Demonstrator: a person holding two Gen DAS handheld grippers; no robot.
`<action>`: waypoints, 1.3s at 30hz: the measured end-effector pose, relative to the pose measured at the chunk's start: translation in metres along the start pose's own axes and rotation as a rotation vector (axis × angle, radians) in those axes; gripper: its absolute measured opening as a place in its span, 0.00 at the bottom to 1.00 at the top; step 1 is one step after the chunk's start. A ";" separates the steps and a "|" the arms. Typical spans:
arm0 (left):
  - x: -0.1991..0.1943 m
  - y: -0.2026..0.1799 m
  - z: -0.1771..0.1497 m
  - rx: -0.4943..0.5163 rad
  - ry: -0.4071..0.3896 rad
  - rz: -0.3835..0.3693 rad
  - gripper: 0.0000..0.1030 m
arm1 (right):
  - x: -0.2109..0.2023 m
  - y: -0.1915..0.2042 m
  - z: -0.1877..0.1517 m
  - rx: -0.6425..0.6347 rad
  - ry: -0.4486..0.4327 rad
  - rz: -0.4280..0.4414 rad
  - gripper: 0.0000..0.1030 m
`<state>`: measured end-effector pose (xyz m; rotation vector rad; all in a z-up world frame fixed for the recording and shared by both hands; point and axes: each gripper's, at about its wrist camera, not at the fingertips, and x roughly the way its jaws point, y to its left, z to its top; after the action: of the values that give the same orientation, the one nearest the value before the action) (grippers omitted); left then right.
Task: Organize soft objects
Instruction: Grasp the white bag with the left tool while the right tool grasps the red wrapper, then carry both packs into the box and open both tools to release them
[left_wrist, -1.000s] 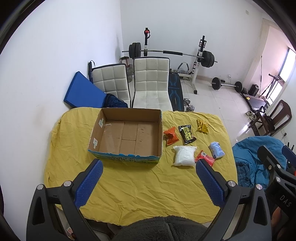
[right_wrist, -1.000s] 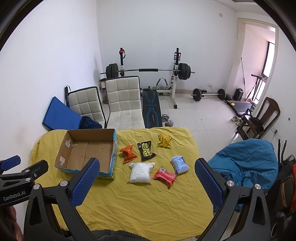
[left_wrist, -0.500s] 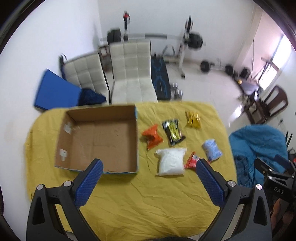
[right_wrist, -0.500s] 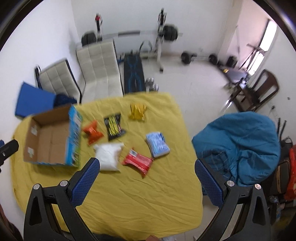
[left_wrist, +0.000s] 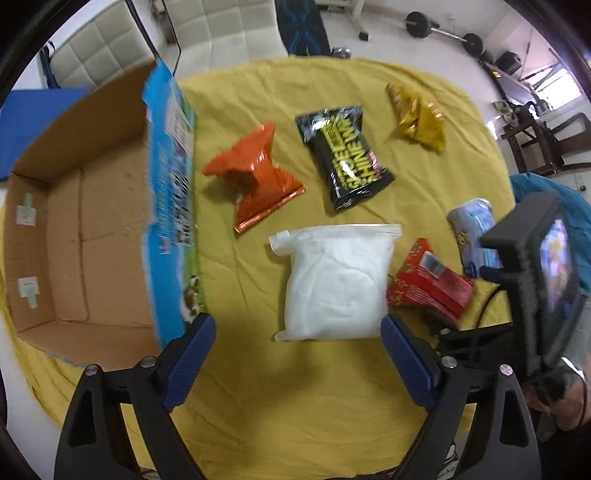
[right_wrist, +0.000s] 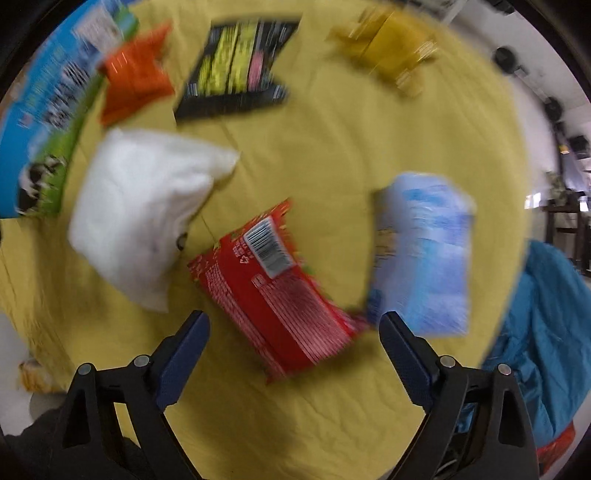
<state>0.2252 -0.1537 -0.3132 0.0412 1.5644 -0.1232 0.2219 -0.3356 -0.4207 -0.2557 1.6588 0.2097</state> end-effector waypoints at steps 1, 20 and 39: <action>0.005 0.002 0.003 -0.009 0.007 0.000 0.89 | 0.011 0.001 0.003 -0.005 0.020 0.017 0.80; 0.118 -0.024 0.037 -0.011 0.235 -0.045 0.89 | 0.061 -0.062 -0.046 0.589 0.062 0.191 0.59; 0.082 -0.029 -0.005 0.016 0.034 0.009 0.73 | 0.037 -0.019 -0.040 0.556 0.027 0.146 0.46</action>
<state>0.2172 -0.1861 -0.3936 0.0632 1.5966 -0.1289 0.1858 -0.3673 -0.4529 0.2838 1.6946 -0.1499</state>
